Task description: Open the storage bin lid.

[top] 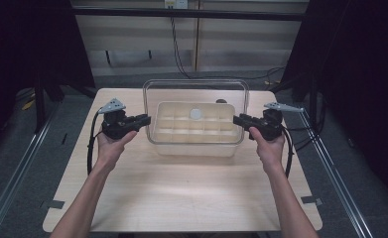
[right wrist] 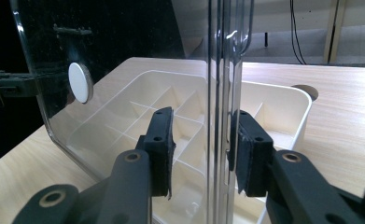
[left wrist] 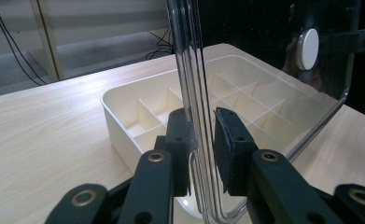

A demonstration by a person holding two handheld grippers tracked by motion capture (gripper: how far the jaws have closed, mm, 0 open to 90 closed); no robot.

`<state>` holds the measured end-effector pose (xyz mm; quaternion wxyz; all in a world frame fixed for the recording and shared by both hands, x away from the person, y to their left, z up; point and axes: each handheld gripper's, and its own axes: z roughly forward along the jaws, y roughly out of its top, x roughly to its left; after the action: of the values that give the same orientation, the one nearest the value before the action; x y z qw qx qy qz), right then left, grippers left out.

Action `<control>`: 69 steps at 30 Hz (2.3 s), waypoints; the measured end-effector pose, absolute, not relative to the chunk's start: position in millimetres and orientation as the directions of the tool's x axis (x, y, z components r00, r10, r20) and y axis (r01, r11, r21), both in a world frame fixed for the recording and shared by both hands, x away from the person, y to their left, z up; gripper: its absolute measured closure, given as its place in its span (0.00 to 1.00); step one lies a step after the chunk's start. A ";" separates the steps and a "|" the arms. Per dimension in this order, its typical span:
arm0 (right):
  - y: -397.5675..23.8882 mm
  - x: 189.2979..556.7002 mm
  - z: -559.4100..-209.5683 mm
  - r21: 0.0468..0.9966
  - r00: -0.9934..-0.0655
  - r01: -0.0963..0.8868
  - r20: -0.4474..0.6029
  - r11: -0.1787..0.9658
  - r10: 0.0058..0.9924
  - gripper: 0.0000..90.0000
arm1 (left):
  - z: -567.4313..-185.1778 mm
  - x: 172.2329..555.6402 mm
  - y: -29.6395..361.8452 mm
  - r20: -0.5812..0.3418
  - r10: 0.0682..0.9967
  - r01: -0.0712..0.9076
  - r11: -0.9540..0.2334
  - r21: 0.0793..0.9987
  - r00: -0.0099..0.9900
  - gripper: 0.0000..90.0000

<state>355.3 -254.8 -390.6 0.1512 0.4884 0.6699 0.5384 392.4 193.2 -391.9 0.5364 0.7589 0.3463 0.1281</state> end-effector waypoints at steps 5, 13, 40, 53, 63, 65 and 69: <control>-255.5 350.0 -392.0 0.864 -0.479 0.500 0.334 -0.061 0.812 0.70 | -393.3 390.0 194.6 -0.184 0.653 0.390 -0.184 0.902 0.734 0.85; -255.3 340.2 -397.1 0.864 -0.484 0.500 0.337 -0.060 0.807 0.71 | -397.9 382.2 195.8 -0.181 0.653 0.394 -0.193 0.899 0.735 0.85; -248.9 313.0 -394.8 0.864 -0.501 0.498 0.349 -0.066 0.792 0.72 | -395.8 346.7 204.7 -0.197 0.653 0.403 -0.181 0.897 0.731 0.85; -256.8 289.2 -392.6 0.863 -0.503 0.504 0.330 -0.039 0.799 0.72 | -396.3 331.6 196.8 -0.195 0.631 0.418 -0.225 0.880 0.751 0.85; -256.9 269.6 -401.5 0.852 -0.498 0.523 0.314 -0.009 0.808 0.72 | -406.3 318.7 193.6 -0.169 0.635 0.428 -0.280 0.859 0.754 0.84; -255.4 266.4 -403.9 0.849 -0.502 0.529 0.319 -0.007 0.804 0.72 | -407.2 315.1 194.6 -0.167 0.638 0.429 -0.282 0.858 0.752 0.85; -253.0 262.9 -408.8 0.837 -0.512 0.548 0.322 0.014 0.796 0.73 | -410.0 310.6 198.8 -0.172 0.636 0.436 -0.284 0.854 0.752 0.85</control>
<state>262.9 -253.0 -408.8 0.1211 0.4788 0.7018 0.5134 310.6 198.8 -410.0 0.4943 0.7949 0.3371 0.1011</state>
